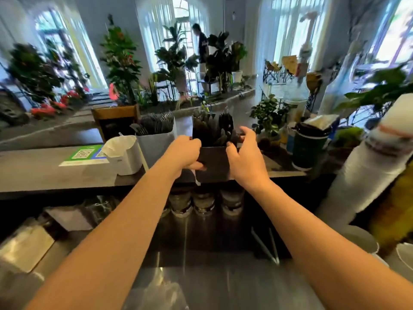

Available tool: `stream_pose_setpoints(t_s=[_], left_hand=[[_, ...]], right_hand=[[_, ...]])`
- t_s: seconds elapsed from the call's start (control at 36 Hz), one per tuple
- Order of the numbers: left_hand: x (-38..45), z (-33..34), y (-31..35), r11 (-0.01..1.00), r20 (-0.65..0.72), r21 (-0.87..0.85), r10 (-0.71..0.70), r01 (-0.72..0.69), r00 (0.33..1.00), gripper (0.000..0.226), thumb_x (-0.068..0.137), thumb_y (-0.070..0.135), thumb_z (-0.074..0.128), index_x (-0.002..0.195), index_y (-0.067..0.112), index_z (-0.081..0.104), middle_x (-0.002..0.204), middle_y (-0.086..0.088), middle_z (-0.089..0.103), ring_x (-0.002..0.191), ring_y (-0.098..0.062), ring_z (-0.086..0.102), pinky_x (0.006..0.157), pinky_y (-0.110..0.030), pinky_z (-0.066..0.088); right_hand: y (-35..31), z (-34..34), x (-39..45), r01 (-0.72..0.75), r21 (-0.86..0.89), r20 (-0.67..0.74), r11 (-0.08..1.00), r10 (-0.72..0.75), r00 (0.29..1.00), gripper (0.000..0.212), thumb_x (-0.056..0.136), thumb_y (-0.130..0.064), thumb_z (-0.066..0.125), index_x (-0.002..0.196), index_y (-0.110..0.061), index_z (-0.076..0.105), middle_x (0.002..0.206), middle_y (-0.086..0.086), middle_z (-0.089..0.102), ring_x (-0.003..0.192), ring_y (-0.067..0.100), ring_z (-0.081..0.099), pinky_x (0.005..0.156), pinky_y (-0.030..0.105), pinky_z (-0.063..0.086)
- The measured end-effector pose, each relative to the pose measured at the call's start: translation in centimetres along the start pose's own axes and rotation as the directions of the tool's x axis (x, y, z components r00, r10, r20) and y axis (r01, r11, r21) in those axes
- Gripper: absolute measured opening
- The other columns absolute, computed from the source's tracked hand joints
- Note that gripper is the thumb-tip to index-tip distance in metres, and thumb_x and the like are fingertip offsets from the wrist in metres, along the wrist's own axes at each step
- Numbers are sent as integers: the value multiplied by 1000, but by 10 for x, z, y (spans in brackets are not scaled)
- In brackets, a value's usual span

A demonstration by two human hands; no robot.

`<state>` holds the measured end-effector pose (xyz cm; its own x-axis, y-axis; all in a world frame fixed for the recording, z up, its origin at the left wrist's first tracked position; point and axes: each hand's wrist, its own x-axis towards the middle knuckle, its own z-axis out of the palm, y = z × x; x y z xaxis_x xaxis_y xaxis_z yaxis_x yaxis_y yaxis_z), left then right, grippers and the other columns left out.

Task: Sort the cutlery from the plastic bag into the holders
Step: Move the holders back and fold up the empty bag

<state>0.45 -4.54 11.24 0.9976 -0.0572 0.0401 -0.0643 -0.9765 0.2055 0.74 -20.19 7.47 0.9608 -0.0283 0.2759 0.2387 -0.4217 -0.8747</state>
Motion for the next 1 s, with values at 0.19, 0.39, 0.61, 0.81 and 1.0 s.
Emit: stream_pose_setpoints(t_s=[0.19,0.39,0.61,0.81,1.0], left_hand=[[55,18,-11,958,-18,-232,-175,166,984,69,84,47,75,124,-2,47,124,-19,57,116,-34,56,87,-36,46],[67,33,-13,436,37,-877,-360,203,932,52,104,40,48,135,-2,48,129,-21,60,94,-26,66,80,-39,62],[-2,64,-26,496,-14,-853,-333,162,943,30,105,38,43,126,20,53,104,7,60,96,-18,68,89,-43,59],[-82,112,-50,608,114,-752,-258,253,959,23,104,36,44,121,28,58,110,7,63,103,-15,62,95,-43,54],[-173,201,-77,671,185,-630,-359,391,915,28,105,27,41,126,21,58,114,-2,64,93,-15,58,75,-31,43]], right_hand=[[25,24,45,-30,-30,-35,999,29,999,39,104,-36,51,136,-13,47,121,-1,56,116,19,54,82,27,38],[30,29,64,-117,-15,-9,993,117,993,46,103,-35,53,143,-14,44,139,5,56,126,23,53,94,31,42],[33,46,5,-68,-91,-66,993,62,996,43,97,-26,61,136,-13,49,135,6,48,117,21,55,100,36,47],[35,86,-79,-69,-125,282,990,102,954,15,99,-24,55,111,-19,63,102,-5,64,91,9,61,73,24,49],[78,125,-171,-128,-240,557,962,244,794,23,95,-13,50,106,-18,70,97,2,72,88,19,67,79,40,57]])
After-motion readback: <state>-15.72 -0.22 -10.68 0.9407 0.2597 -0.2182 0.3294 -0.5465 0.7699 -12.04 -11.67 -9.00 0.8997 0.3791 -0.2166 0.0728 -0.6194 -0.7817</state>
